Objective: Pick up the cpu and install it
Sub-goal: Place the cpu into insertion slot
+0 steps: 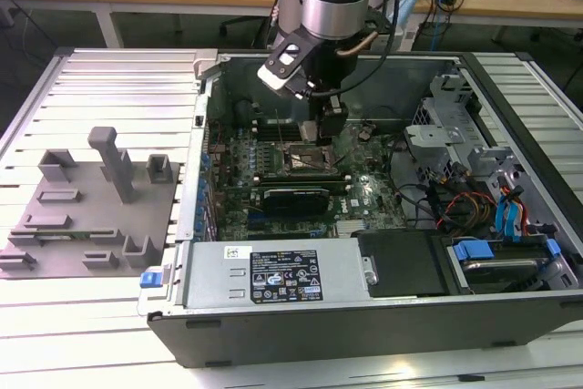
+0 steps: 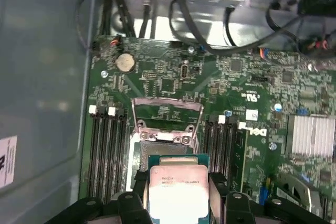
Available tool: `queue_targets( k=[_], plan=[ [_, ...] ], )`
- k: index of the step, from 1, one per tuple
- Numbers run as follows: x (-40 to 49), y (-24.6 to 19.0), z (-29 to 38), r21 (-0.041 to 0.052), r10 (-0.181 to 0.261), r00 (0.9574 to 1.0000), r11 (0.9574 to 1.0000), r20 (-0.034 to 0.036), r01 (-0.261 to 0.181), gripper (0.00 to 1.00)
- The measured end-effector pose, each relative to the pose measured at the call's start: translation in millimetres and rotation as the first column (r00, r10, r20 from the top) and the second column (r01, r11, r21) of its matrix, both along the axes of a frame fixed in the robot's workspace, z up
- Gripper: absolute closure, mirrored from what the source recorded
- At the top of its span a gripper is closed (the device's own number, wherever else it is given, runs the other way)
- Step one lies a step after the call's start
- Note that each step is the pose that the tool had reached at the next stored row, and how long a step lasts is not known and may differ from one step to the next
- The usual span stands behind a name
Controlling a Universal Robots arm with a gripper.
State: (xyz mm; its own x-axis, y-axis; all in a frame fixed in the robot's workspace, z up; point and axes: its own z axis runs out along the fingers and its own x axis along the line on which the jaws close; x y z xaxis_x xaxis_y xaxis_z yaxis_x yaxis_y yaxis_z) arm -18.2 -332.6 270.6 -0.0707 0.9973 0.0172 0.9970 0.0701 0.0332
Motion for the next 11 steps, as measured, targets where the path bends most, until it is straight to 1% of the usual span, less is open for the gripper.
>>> queue_targets(
  k=[1,3,6,8,10,11],
  plan=[
    [0.0,0.0,-1.1,0.0002,-0.004,1.0,1.0,0.0001,0.004,0.46],
    [-0.2,0.0,-6.9,0.0001,-0.014,0.9999,0.9999,0.0001,0.014,0.46],
    [-0.3,0.4,-12.9,0.0,-0.021,0.9998,0.9998,0.0,0.021,0.46],
    [-0.4,1.7,-16.5,-0.0007,-0.027,0.9996,0.9996,-0.0008,0.027,0.46],
    [-0.4,3.6,-22.3,-0.0021,-0.038,0.9993,0.9993,-0.0019,0.038,0.46],
    [-0.4,4.1,-23.8,-0.0024,-0.041,0.9992,0.9992,-0.0021,0.041,0.46]
  ],
)
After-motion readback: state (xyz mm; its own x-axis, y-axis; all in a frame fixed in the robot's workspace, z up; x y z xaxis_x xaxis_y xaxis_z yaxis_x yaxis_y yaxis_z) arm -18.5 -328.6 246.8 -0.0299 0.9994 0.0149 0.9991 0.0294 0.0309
